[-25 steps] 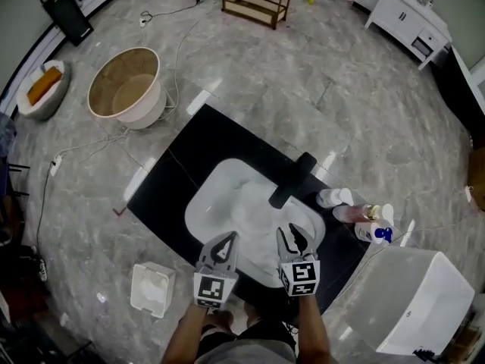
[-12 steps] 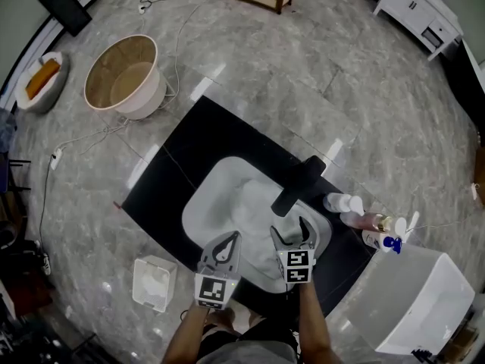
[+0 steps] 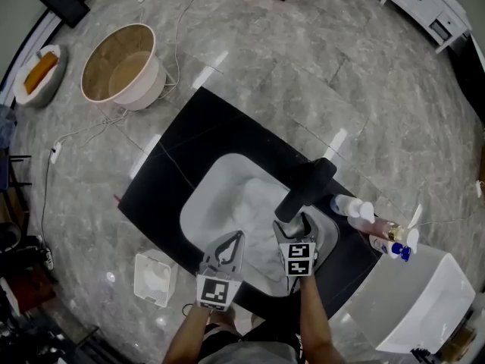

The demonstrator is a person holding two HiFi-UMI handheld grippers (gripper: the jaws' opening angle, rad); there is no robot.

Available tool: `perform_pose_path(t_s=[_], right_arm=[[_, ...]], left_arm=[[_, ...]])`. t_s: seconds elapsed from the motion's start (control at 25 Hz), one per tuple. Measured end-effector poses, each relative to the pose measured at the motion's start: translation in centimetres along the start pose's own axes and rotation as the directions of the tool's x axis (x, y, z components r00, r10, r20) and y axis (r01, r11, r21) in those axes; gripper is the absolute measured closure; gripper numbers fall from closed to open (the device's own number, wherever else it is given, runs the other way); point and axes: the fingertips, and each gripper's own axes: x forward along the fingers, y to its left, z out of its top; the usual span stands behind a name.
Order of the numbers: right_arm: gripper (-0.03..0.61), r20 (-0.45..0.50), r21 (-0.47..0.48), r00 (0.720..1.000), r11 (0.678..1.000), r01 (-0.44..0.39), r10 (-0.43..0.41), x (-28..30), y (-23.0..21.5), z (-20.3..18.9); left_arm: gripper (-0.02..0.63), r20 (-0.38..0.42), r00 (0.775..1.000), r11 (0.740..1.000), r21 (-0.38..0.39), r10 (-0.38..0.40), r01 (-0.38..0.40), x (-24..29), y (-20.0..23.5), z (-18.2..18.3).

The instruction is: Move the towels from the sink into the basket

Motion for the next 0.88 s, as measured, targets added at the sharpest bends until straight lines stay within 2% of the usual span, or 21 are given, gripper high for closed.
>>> perform_pose_path(t_s=[0.16, 0.24, 0.32, 0.4, 0.44, 0.56, 0.88], right_arm=[[0.216, -0.009, -0.002, 1.000, 1.000, -0.010, 0.010, 0.4, 0.1, -0.1], [0.256, -0.011, 0.004, 1.000, 1.000, -0.003, 0.003, 0.3, -0.2, 0.0], [0.335, -0.005, 0.004, 1.000, 1.000, 0.013, -0.013, 0.1, -0.5, 0.2], [0.464, 0.008, -0.004, 0.999, 0.999, 0.034, -0.034, -0.2, -0.4, 0.6], [0.490, 0.016, -0.008, 0.999, 0.999, 0.040, -0.040, -0.4, -0.3, 0.9], [0.512, 0.036, -0.002, 0.999, 0.999, 0.038, -0.038, -1.3, -0.1, 1.5], [0.520, 0.121, -0.029, 0.992, 0.999, 0.024, -0.020, -4.8, 1.3, 4.0]], left_arm=[[0.604, -0.013, 1.000, 1.000, -0.002, -0.004, 0.004, 0.5, 0.1, -0.4], [0.604, -0.013, 1.000, 1.000, -0.002, -0.005, 0.005, 0.6, 0.1, -0.4], [0.604, -0.009, 1.000, 1.000, -0.002, -0.003, 0.003, 0.7, 0.2, -0.3], [0.604, -0.008, 1.000, 1.000, -0.002, 0.000, 0.000, 0.6, 0.2, -0.4], [0.604, -0.008, 1.000, 1.000, -0.003, 0.002, -0.002, 0.4, 0.2, -0.4], [0.604, -0.005, 1.000, 1.000, -0.003, 0.008, -0.008, -0.1, 0.1, -0.1], [0.604, 0.027, 0.999, 0.999, 0.018, 0.033, -0.034, -2.1, 0.0, 1.6]])
